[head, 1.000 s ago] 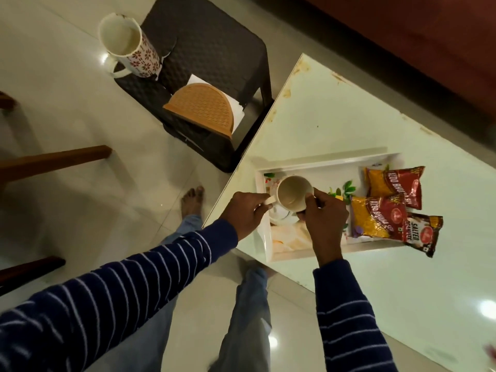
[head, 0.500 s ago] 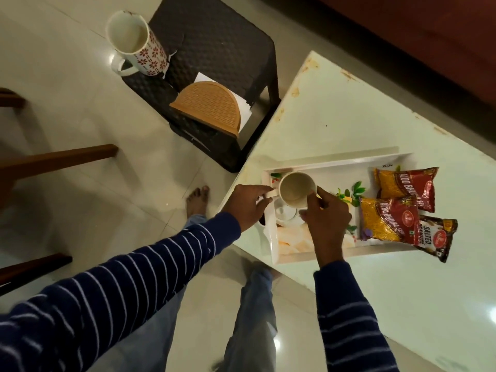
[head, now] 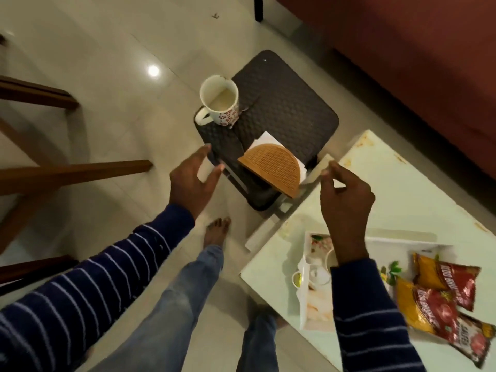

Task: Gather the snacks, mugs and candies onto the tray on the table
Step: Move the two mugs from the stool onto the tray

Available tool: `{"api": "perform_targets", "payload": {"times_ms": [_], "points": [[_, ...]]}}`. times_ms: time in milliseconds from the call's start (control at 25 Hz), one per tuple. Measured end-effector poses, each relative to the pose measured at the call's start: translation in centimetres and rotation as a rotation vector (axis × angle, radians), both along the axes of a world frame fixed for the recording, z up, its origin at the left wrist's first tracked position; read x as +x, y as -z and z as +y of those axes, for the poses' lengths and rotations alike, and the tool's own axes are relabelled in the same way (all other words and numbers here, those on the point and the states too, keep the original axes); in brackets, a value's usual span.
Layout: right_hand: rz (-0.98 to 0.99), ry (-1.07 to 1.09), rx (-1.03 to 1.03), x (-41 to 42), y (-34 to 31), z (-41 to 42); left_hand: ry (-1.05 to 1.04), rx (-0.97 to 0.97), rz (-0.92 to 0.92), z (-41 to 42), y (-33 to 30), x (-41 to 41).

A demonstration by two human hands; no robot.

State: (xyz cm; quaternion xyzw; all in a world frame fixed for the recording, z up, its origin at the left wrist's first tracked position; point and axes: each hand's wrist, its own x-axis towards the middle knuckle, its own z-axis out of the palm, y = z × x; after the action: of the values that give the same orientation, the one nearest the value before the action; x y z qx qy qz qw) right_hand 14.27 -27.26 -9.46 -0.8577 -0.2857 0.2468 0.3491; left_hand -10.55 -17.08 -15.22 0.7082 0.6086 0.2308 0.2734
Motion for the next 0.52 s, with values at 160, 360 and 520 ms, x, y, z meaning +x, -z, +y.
{"api": "perform_targets", "payload": {"times_ms": [160,360,520], "points": [[0.028,-0.213,0.019,-2.5,0.6,11.5,-0.115,-0.116,-0.039,7.8,1.0,-2.5],[0.111,-0.391,-0.022,-5.3,2.9,20.9,-0.014,-0.176,-0.099,11.7,2.6,-1.4],[0.020,-0.462,-0.118,-6.5,5.3,23.2,0.086,-0.153,-0.123,12.0,3.0,-0.8]]}}
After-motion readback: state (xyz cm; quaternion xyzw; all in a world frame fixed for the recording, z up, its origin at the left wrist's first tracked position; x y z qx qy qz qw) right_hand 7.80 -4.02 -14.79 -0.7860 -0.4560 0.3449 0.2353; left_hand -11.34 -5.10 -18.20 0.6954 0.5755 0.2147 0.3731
